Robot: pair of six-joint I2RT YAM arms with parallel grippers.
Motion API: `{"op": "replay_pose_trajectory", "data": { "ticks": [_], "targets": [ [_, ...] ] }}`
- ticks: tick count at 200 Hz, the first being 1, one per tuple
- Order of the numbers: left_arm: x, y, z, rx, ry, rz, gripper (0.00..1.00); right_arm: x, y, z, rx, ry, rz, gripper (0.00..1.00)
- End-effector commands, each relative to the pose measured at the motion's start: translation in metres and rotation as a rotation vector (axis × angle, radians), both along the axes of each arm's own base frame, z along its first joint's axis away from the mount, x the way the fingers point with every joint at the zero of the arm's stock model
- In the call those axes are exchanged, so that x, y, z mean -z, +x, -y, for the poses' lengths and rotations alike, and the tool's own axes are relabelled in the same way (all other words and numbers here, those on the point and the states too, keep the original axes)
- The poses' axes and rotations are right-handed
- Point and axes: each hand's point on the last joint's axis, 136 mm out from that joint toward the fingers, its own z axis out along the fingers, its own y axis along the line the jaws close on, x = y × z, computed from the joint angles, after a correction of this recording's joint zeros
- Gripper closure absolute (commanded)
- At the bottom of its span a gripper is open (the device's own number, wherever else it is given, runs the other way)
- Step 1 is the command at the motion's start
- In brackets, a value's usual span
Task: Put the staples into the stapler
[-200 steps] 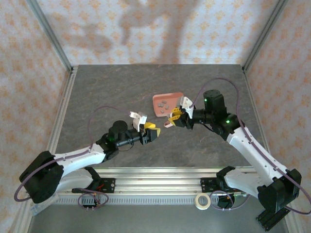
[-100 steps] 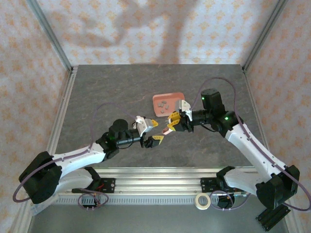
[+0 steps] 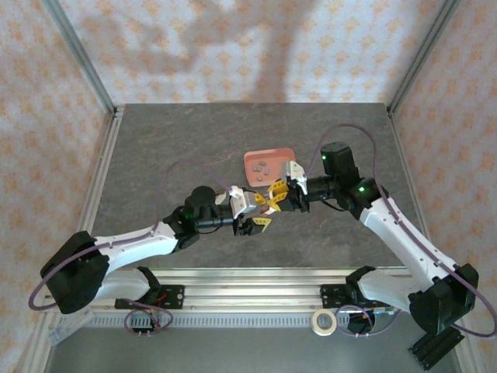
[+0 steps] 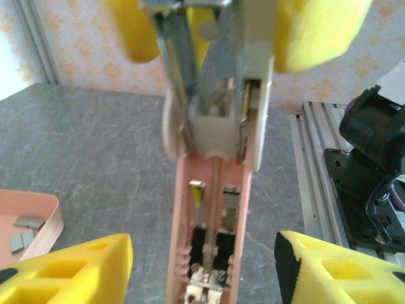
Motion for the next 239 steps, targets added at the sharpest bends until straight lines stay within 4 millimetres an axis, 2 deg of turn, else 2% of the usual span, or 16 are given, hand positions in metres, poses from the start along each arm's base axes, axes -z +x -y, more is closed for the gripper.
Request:
{"op": "replay_pose_trajectory", "data": {
  "ticks": [1, 24, 45, 59, 73, 107, 127, 153, 177, 206, 239],
  "targets": [
    [-0.020, -0.001, 0.011, 0.042, -0.042, 0.073, 0.40, -0.018, -0.001, -0.001, -0.025, 0.032, 0.036, 1.00],
    [-0.021, 0.002, 0.013, 0.035, -0.052, 0.080, 0.48, -0.019, -0.002, -0.002, -0.030, 0.035, 0.034, 1.00],
    [-0.018, 0.008, 0.011, -0.002, -0.034, 0.087, 0.71, -0.017, -0.003, -0.001, -0.030, 0.029, 0.030, 1.00],
    [-0.014, 0.011, 0.006, -0.034, 0.000, 0.097, 0.81, -0.016, -0.003, 0.001, -0.017, 0.022, 0.029, 1.00],
    [-0.007, 0.014, -0.002, -0.070, 0.064, 0.101, 0.87, -0.012, -0.001, 0.003, 0.017, 0.008, 0.013, 0.95],
    [0.017, 0.014, -0.032, -0.132, 0.326, 0.107, 0.91, -0.005, 0.016, 0.011, 0.215, 0.004, -0.094, 0.61],
    [0.030, 0.010, -0.055, -0.141, 0.515, 0.106, 0.91, 0.001, 0.027, 0.019, 0.351, 0.023, -0.160, 0.50],
    [0.044, 0.004, -0.083, -0.112, 0.749, 0.106, 0.91, 0.011, 0.038, 0.028, 0.510, 0.076, -0.289, 0.44],
    [0.054, -0.003, -0.100, -0.036, 0.934, 0.093, 0.91, 0.029, 0.059, 0.043, 0.744, 0.128, -0.497, 0.39],
    [0.068, -0.007, -0.113, 0.081, 1.138, 0.053, 0.91, 0.071, 0.076, 0.061, 0.996, 0.093, -0.741, 0.37],
    [0.081, -0.005, -0.123, 0.196, 1.358, 0.007, 0.91, 0.104, 0.083, 0.064, 1.095, 0.067, -0.889, 0.37]
  ]
}}
